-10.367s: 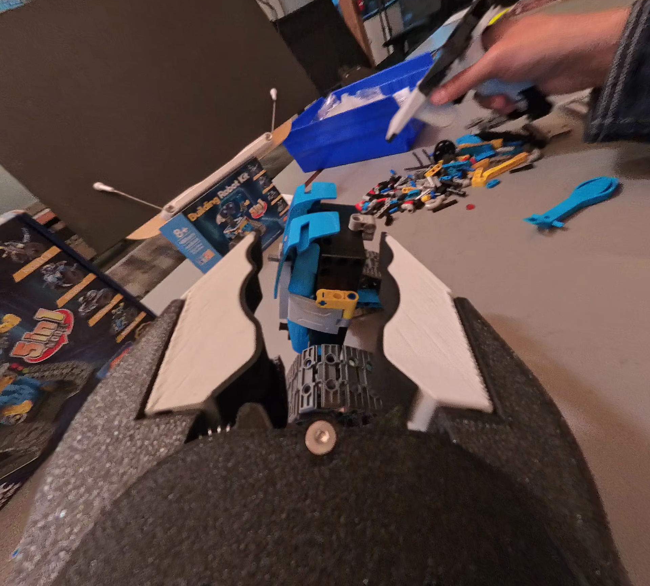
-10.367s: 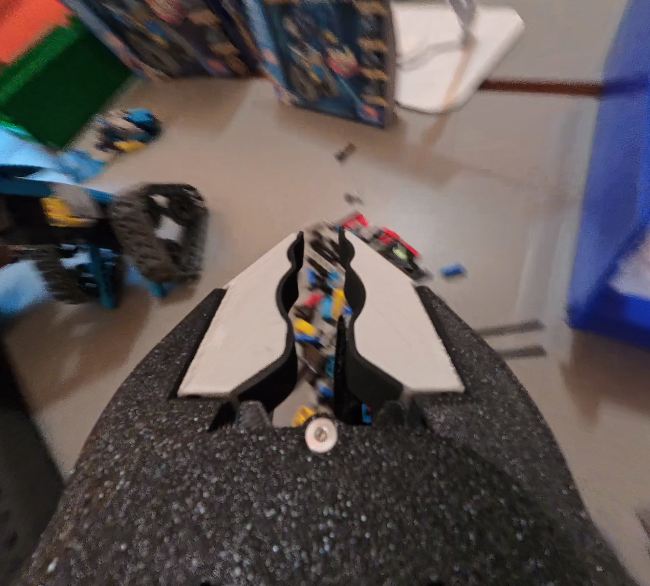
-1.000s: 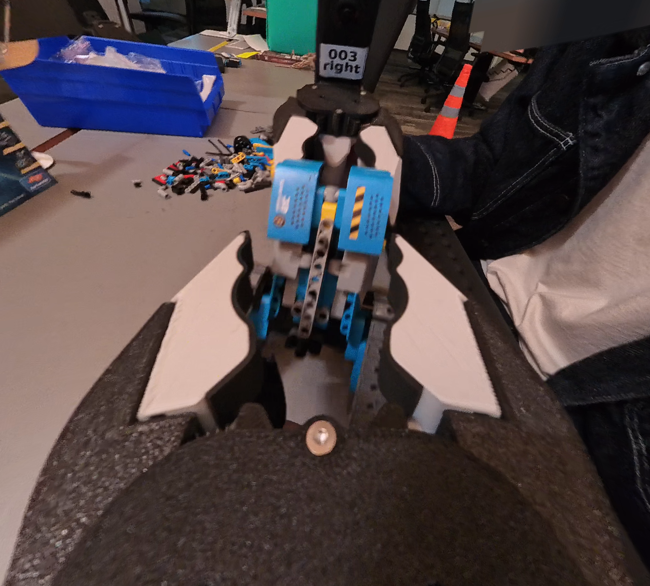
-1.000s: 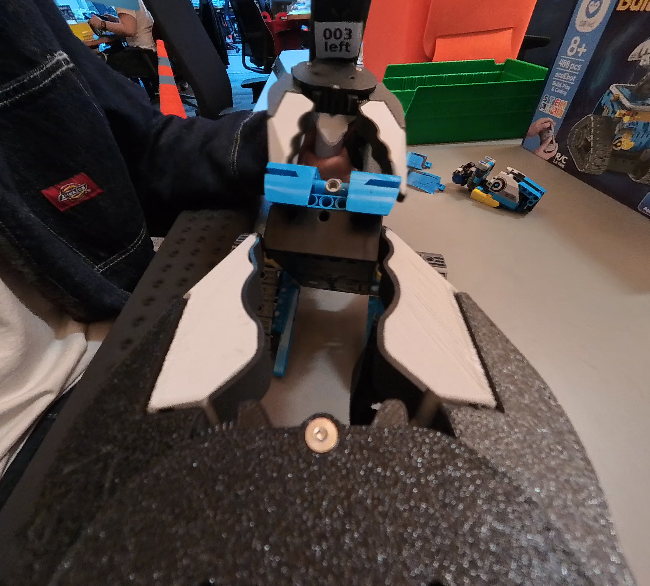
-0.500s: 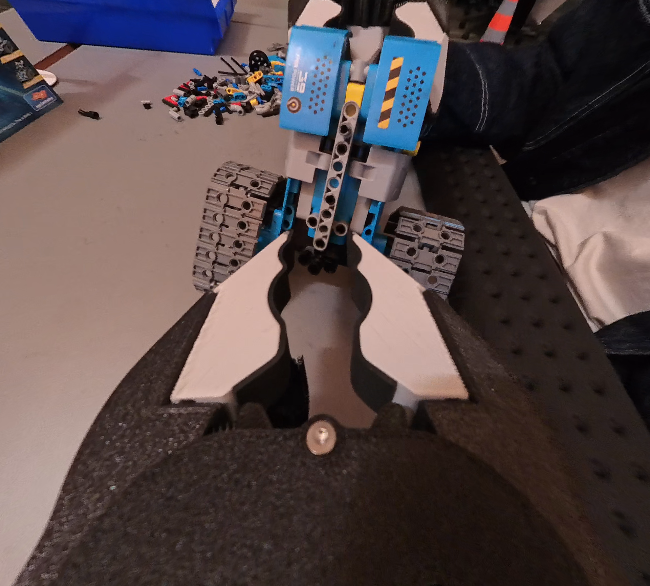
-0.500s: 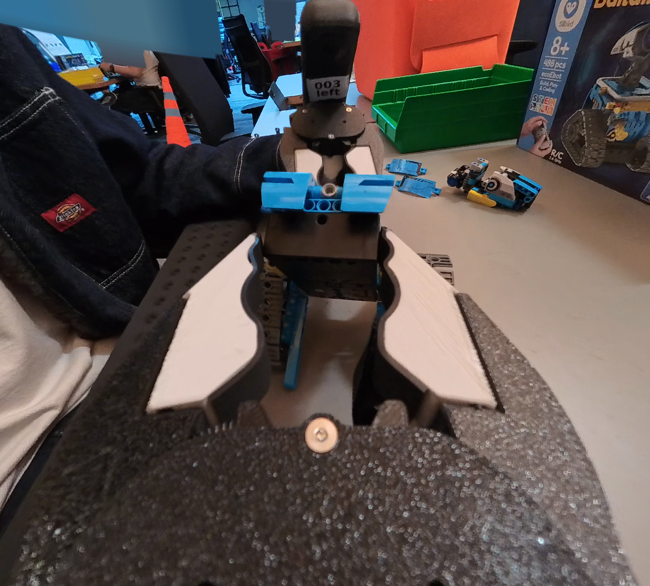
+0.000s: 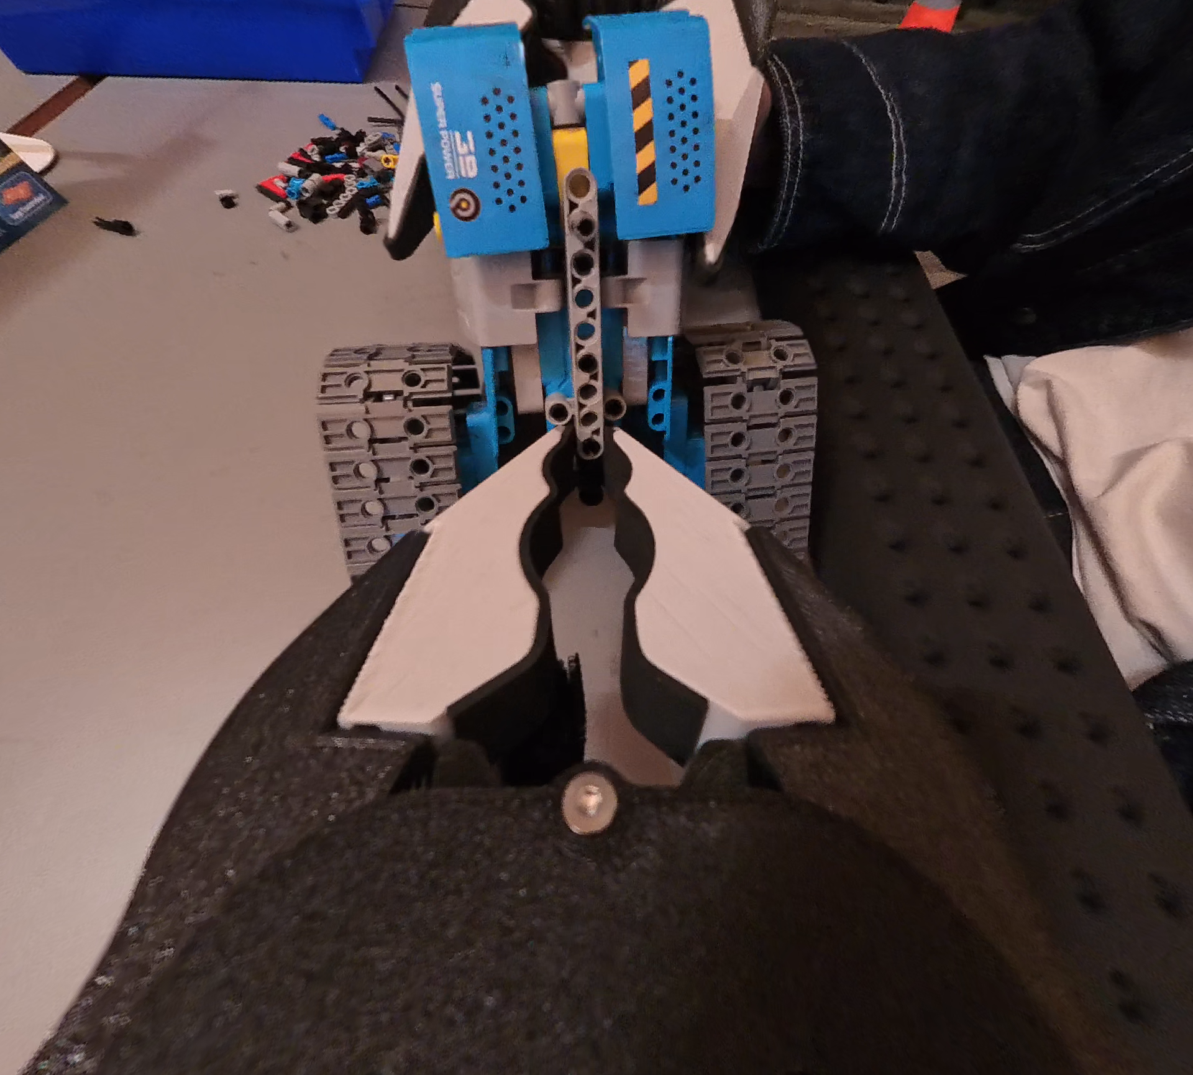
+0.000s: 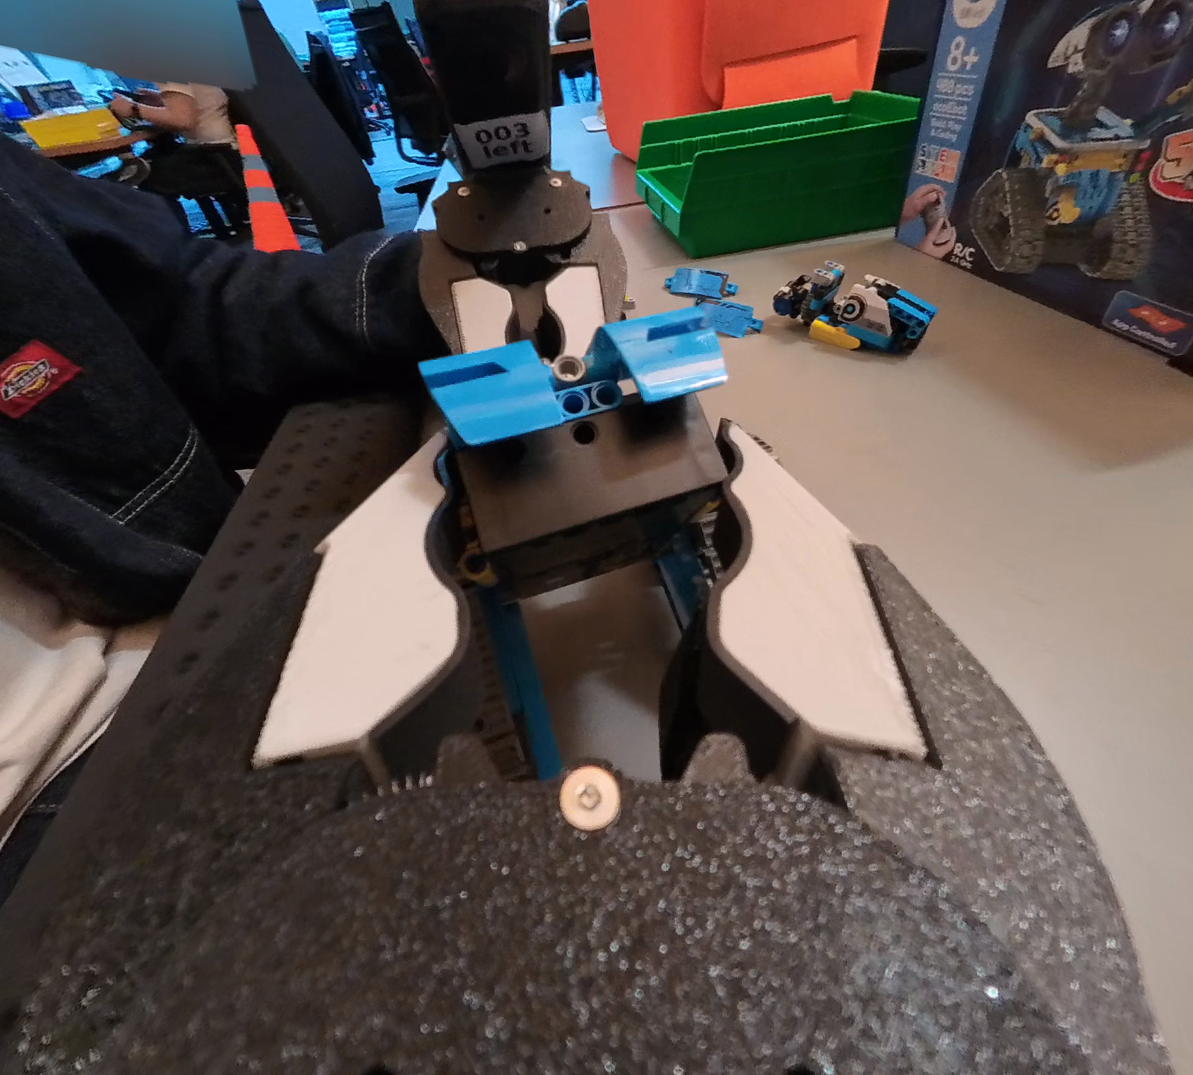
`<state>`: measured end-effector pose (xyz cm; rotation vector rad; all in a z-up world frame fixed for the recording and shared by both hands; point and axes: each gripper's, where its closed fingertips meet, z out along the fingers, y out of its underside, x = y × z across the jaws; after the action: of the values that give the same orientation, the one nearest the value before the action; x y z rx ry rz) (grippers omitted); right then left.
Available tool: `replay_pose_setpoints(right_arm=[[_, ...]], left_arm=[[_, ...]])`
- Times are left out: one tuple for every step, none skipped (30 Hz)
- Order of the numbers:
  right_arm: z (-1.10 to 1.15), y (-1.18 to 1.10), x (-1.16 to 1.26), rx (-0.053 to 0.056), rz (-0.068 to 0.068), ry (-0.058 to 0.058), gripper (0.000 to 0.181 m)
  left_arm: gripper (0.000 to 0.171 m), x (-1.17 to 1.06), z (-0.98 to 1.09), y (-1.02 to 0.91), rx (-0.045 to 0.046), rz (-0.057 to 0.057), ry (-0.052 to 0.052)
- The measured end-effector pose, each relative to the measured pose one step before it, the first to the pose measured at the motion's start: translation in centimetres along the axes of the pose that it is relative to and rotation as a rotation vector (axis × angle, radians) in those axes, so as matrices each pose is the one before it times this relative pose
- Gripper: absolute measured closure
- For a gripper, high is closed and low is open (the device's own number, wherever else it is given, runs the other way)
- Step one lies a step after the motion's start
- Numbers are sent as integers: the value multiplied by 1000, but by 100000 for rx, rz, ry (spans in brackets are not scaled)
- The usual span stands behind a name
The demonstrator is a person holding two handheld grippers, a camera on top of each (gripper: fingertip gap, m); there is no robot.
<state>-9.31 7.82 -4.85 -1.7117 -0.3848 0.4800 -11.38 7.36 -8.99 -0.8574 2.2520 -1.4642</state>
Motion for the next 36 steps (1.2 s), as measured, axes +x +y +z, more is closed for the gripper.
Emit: replay_pose_setpoints(right_arm=[[50, -19, -20, 212, -631, -779, 105], [74, -73, 26, -45, -333, -405, 104], [121, -109, 16, 242, 144, -357, 103], [133, -62, 104, 467, 91, 4, 101], [97, -6, 105, 454, -729, 178, 98], [-6, -3, 106, 386, -199, 296, 96], [-138, 148, 122, -1303, 111, -632, 100], [-167, 371, -37, -3533, 1447, -1889, 101], [-135, 2, -36, -252, 1923, -1920, 102], [-48, 18, 33, 867, 524, -800, 103], [40, 13, 59, 307, 1185, -122, 104], [108, 17, 20, -285, -631, 330, 103], [111, 31, 37, -1061, -1171, 680, 105], [60, 12, 47, -997, 159, 482, 103], [-15, 4, -2, -445, 288, -33, 103], [-69, -8, -15, 55, 321, -196, 105], [-97, -57, 69, 617, 465, 191, 103], [-44, -55, 156, 1046, 1371, 113, 102], [19, -137, 214, 1752, 2368, -108, 102], [-37, -161, 304, 1698, 2876, 417, 101], [-198, 6, 387, 509, 1939, 1253, 102], [-278, 179, 594, -560, 1264, 2633, 100], [-309, 141, 385, -289, 1315, 1207, 100], [-439, 195, 55, -1179, 342, -637, 99], [-581, 215, 111, -1662, -168, 203, 98], [-759, 249, 584, -2602, -349, 2954, 96], [-966, 342, 1203, -4619, -407, 6909, 98], [-991, 155, 701, -4660, -1262, 3936, 97], [-928, -416, 329, -2779, -1694, 3150, 103], [-833, -694, 211, -3105, -3575, 3908, 105], [-608, -606, 7, -5181, -5447, 4226, 107], [-420, -586, -365, -6177, -6416, 2264, 111], [-260, -188, -631, -8238, -6999, 97, 117], [-38, -309, -427, -6001, -5069, 571, 119], [-56, -269, -341, -4423, -3647, -182, 123], [-202, 550, -334, -7355, -2006, -1620, 127]], left_arm=[[164, -1, 66, 29, -313, 555, -324], [165, -24, 3, -9, -177, 1107, -725], [165, -34, 33, -15, -74, 813, -667], [164, -45, 37, -17, 3, 344, -582], [164, -82, 83, -40, -92, 253, -806], [164, -91, 89, -44, -194, 972, -1107], [165, 10, 19, 0, -335, 2266, -1040], [165, 94, -89, -7, 115, 2815, -750], [165, 59, -149, -102, 975, 1136, -528], [165, -25, -208, -141, 1118, -612, -123], [166, -118, -266, -70, 849, -625, -17], [166, -136, -282, 20, 677, -829, 24], [166, -133, -189, 60, 601, -1104, -22], [167, -85, -96, 31, 529, -705, -133], [167, -15, -30, -21, 285, 222, -422], [167, 15, 7, -90, 33, 933, -607], [167, -66, 17, -130, -41, 817, -1059], [167, -145, -47, -149, -63, 241, -1092], [167, -198, -141, -183, 186, -171, -871], [166, -268, -267, -316, 548, -458, -810], [166, -291, -366, -422, 200, -222, -768], [166, -280, -408, -383, -701, 379, -591], [166, -200, -388, -266, -1901, 415, 300], [167, -193, -299, -29, -3576, 1130, 657], [166, -224, -194, 163, -4609, 1603, 734], [166, -129, -116, 129, -3941, 994, 1674], [166, -69, -27, 17, -2964, 710, 2137], [166, -38, 65, -49, -2631, 482, 2521], [166, -97, 112, -101, -3034, 832, 2203], [166, -217, 172, -138, -3852, 2026, 959], [166, -217, 205, -138, -4682, 2061, 983], [166, -136, 244, -165, -4946, 1699, 1693], [166, -103, 256, -137, -4955, 1656, 1994], [166, -136, 242, -189, -3962, 1448, 2039], [165, -155, 284, -408, -2063, 1240, 1878], [166, -122, 368, -501, -1002, 792, 1911]])
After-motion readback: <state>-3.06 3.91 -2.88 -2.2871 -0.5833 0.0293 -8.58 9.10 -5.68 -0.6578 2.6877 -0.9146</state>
